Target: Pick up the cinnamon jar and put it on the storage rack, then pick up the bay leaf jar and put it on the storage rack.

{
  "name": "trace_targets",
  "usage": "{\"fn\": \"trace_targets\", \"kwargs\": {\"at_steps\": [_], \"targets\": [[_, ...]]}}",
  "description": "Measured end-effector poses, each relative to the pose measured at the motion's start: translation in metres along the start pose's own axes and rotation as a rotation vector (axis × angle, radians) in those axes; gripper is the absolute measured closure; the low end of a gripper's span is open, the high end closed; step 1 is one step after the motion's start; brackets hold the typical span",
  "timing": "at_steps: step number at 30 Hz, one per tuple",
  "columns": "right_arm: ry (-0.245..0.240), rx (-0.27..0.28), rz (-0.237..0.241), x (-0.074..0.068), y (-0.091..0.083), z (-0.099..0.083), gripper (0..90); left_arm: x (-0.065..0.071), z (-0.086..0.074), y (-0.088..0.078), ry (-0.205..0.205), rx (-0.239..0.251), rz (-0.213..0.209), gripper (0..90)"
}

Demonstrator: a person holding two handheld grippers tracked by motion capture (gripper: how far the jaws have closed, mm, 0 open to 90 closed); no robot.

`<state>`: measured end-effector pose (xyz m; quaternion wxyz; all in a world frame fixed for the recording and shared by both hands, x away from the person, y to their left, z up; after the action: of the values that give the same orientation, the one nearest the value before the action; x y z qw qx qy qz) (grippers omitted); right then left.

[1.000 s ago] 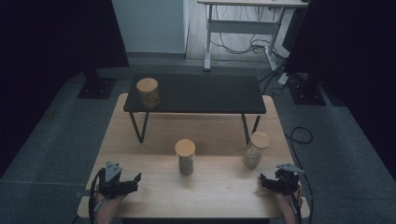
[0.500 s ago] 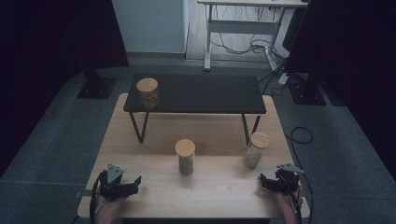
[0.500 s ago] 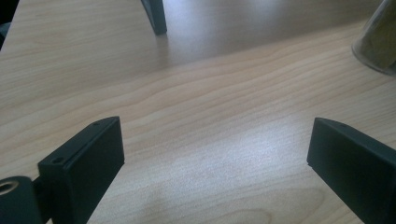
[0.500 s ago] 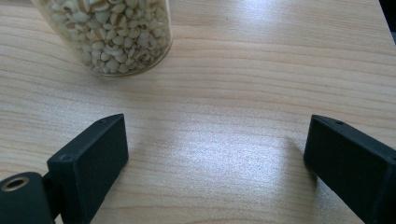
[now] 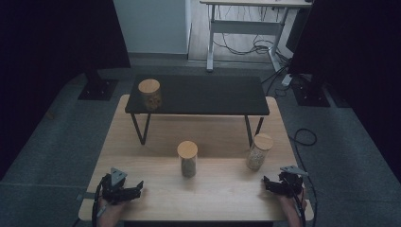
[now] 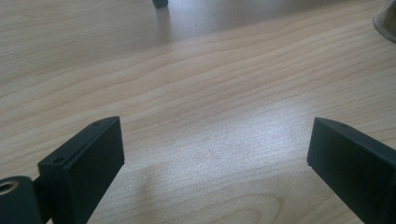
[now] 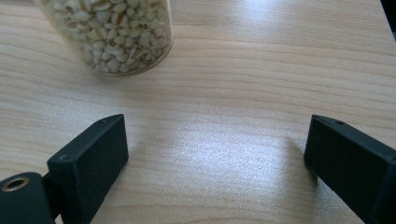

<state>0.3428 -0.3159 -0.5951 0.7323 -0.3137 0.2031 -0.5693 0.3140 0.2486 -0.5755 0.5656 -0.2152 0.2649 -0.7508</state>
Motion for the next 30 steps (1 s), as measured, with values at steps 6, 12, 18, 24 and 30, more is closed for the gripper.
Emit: {"fn": "trace_targets", "kwargs": {"at_steps": [6, 12, 18, 24, 30], "targets": [[-0.035, 0.020, 0.023, -0.001, -0.002, 0.000, 4.1, -0.003, -0.004, 0.004, -0.006, -0.023, 0.018, 3.5], [-0.029, 0.039, 0.027, -0.003, -0.006, 0.002, 4.2, -0.005, -0.007, 0.007, -0.008, -0.043, 0.026, 3.5], [-0.007, 0.059, 0.059, -0.004, -0.008, 0.003, 4.2, -0.005, -0.008, 0.009, -0.011, -0.055, 0.031, 3.4], [0.002, 0.092, 0.071, -0.006, -0.012, 0.007, 3.0, -0.006, -0.008, 0.010, -0.026, -0.060, 0.028, 3.1], [0.001, 0.095, 0.067, -0.006, -0.014, 0.007, 3.2, -0.008, -0.008, 0.011, -0.056, -0.073, 0.009, 3.1]]}}
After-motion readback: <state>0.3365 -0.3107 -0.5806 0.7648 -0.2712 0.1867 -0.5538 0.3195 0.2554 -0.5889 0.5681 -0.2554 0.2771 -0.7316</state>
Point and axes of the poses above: each handheld gripper's, and its own axes: y roughly forward along the jaws, z roughly out of its top, x roughly to its right, the point moved 5 cm from there along y, roughly forward along the jaws, and after that the axes turned 6 degrees about -y, right-handed, at the moved point
